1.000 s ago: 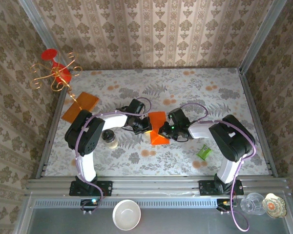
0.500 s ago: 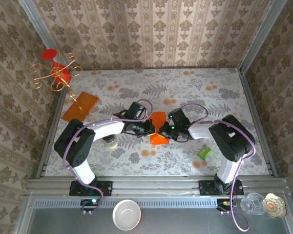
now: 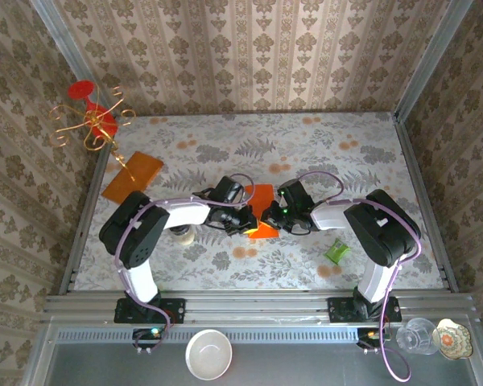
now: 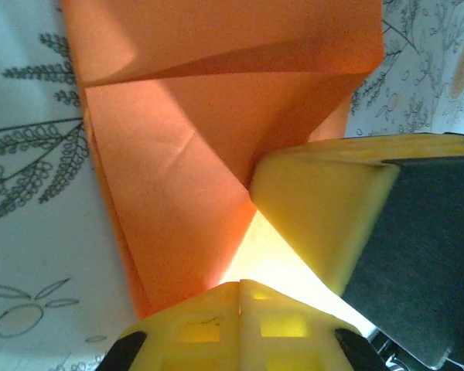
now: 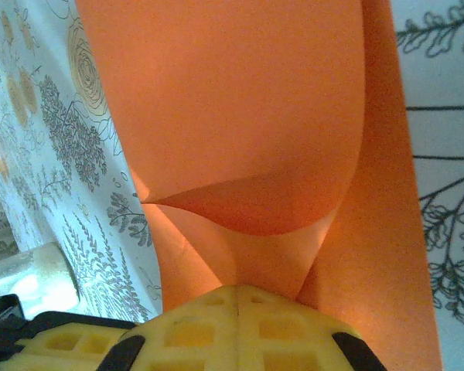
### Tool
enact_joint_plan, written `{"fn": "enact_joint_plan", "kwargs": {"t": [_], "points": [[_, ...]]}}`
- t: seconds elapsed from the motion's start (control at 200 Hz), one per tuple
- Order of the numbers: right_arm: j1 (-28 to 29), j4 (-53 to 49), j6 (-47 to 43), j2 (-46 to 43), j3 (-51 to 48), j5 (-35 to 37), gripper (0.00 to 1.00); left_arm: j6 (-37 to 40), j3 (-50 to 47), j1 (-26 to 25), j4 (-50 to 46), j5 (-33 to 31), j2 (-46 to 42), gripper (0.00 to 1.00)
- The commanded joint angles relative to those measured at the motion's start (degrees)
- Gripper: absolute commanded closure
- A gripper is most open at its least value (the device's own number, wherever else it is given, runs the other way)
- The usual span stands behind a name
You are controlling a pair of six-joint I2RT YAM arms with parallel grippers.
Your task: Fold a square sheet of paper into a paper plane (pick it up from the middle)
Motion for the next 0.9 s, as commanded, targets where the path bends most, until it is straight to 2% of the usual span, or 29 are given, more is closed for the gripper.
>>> {"fn": "enact_joint_plan", "kwargs": {"t": [0.0, 0.33, 0.51, 0.575, 0.895], "points": [[-0.2, -4.9, 0.84, 1.1, -1.89, 2.95, 1.0, 0.54, 1.92, -0.12, -0.01, 1.17, 1.6, 1.0], [-0.2, -5.48, 0.67, 1.16, -2.25, 3.3, 1.0, 1.41, 4.33, -0.04, -0.8, 0.97, 3.74, 1.0], [-0.2, -5.77, 0.62, 1.24, -2.51, 3.9, 1.0, 2.54, 3.18, -0.04, -3.7, -0.08, 4.72, 1.0], [-0.2, -6.51, 0.49, 1.3, -2.38, 4.33, 1.0, 4.07, 3.21, -0.29, -8.45, -2.29, 4.74, 1.0], [-0.2, -13.51, -0.92, 2.03, -0.72, 9.11, 1.0, 3.88, -5.88, 1.15, -9.29, -0.24, -1.23, 1.0]]}}
